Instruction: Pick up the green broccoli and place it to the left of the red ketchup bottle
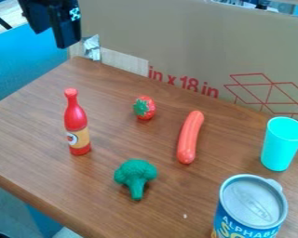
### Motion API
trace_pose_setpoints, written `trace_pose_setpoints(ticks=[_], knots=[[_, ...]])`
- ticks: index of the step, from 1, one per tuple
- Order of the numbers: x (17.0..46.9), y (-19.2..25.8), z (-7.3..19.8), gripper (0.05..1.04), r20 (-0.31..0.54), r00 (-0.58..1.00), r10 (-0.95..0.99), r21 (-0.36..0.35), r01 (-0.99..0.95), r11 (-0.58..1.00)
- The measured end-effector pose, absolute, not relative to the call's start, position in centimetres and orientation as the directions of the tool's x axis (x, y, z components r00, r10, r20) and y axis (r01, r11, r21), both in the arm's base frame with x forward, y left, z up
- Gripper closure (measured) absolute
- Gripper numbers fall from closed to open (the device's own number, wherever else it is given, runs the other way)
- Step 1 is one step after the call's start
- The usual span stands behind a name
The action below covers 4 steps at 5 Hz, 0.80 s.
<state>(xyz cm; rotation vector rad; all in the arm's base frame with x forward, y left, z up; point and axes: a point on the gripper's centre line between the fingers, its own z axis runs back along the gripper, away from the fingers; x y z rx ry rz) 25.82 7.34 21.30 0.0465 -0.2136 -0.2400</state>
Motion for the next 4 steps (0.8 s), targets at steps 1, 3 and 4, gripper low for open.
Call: trace_pose_setpoints(ticks=[1, 3, 4], knots=[[25.7, 7.1, 20.5, 0.082, 0.189, 0.953, -0.236, 0.061, 0.229, 0.972], [21.6, 2.6, 18.4, 0.082, 0.365, 0.913, -0.182, 0.109, 0.152, 0.982], [20.4, 1.4, 16.9, 0.082, 0.351, 0.922, -0.164, 0.104, 0.135, 0.985]])
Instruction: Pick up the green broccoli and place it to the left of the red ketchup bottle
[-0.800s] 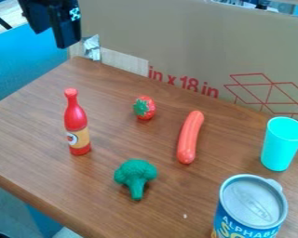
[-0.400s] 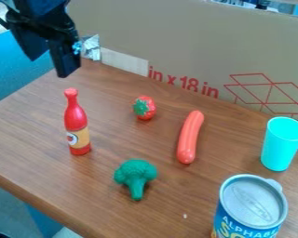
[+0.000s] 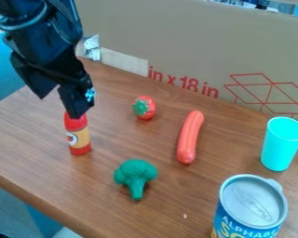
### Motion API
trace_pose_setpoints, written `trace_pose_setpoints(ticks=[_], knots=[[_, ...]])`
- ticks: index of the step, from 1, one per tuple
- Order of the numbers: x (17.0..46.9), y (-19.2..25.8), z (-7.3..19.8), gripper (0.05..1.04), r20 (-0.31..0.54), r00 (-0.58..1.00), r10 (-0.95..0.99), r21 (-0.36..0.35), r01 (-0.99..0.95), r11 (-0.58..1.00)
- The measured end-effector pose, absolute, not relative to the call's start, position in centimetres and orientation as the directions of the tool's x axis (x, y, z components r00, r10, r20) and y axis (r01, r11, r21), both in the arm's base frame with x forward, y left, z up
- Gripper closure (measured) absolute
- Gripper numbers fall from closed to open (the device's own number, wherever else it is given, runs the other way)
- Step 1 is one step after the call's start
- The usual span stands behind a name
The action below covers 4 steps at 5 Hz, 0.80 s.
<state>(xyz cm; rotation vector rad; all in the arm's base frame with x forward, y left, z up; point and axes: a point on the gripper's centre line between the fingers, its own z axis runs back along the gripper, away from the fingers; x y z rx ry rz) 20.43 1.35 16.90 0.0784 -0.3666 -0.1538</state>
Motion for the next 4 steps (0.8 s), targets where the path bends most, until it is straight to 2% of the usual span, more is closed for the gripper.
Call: trace_pose_setpoints(ticks=[1, 2, 4], knots=[[20.3, 0.2, 14.4, 0.082, 0.295, 0.951, -0.096, 0.044, 0.086, 0.995], [20.3, -1.6, 12.0, 0.082, 0.242, 0.968, 0.073, -0.012, -0.073, 0.997], [20.0, -3.7, 10.2, 0.082, 0.208, 0.971, 0.120, -0.014, -0.119, 0.993]])
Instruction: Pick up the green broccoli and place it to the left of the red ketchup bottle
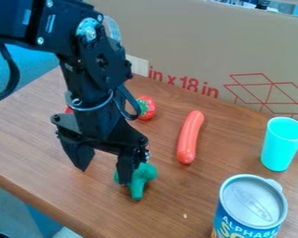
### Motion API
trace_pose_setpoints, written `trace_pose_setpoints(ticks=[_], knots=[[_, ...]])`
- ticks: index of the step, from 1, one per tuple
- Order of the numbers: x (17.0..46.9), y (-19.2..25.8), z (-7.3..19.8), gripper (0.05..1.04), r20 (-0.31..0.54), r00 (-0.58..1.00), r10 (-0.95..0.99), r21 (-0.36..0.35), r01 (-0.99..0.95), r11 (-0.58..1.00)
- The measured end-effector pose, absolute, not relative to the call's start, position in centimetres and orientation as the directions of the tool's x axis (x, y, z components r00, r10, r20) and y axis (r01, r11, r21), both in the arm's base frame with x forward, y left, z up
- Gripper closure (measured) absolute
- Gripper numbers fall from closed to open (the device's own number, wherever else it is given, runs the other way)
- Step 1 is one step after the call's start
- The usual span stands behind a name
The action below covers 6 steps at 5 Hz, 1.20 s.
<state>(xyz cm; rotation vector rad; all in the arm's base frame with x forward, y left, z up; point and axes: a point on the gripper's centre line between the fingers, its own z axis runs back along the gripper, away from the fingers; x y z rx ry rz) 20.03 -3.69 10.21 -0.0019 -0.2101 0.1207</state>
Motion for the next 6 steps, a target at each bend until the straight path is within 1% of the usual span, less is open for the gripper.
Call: trace_pose_setpoints(ticks=[1, 2, 3, 4, 5, 6], knots=[[20.0, -3.8, 9.5, 0.082, 0.220, 0.967, 0.125, 0.002, -0.128, 0.992], [19.6, -3.5, 7.6, 0.082, 0.210, 0.961, 0.180, 0.038, -0.192, 0.981], [19.9, -3.1, 6.3, 0.082, 0.230, 0.954, 0.193, 0.049, -0.209, 0.977], [20.4, -3.6, 5.6, 0.082, 0.243, 0.953, 0.179, 0.050, -0.197, 0.979], [20.7, -4.4, 5.3, 0.082, 0.257, 0.944, 0.206, 0.033, -0.221, 0.975], [21.2, -5.4, 5.4, 0.082, 0.265, 0.931, 0.250, -0.007, -0.257, 0.966]])
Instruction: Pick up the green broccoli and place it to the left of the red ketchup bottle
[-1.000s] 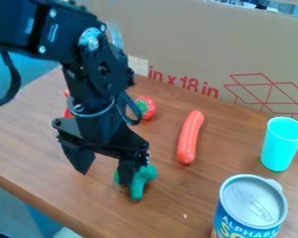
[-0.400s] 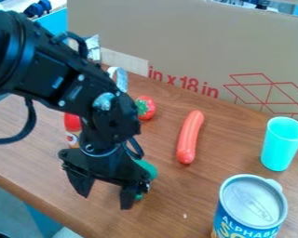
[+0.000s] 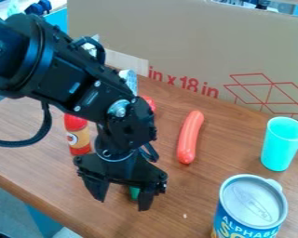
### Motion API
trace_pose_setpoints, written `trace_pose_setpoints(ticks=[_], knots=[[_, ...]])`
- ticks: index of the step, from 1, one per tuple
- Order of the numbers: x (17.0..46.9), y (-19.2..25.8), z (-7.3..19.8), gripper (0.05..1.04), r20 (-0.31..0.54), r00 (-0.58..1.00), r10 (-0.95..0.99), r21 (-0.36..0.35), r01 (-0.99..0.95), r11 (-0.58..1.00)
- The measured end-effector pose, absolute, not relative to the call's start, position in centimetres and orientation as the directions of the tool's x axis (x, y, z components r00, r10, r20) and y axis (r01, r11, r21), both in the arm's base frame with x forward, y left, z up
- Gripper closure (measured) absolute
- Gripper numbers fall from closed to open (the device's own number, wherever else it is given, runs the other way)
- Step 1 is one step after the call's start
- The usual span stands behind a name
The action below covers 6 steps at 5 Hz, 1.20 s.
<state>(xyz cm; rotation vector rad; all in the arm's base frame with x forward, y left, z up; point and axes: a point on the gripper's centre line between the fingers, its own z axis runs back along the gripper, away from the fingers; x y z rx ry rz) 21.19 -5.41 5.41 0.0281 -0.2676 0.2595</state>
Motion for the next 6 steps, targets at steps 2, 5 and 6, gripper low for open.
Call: trace_pose_setpoints(ticks=[2, 5, 6], knots=[[22.6, -5.9, 4.5, 0.082, 0.257, 0.908, 0.330, -0.006, -0.339, 0.941], [25.6, -6.1, 2.1, 0.391, 0.253, 0.896, 0.364, 0.034, -0.384, 0.923], [25.5, -6.1, 2.4, 0.675, 0.241, 0.904, 0.353, 0.057, -0.376, 0.925]])
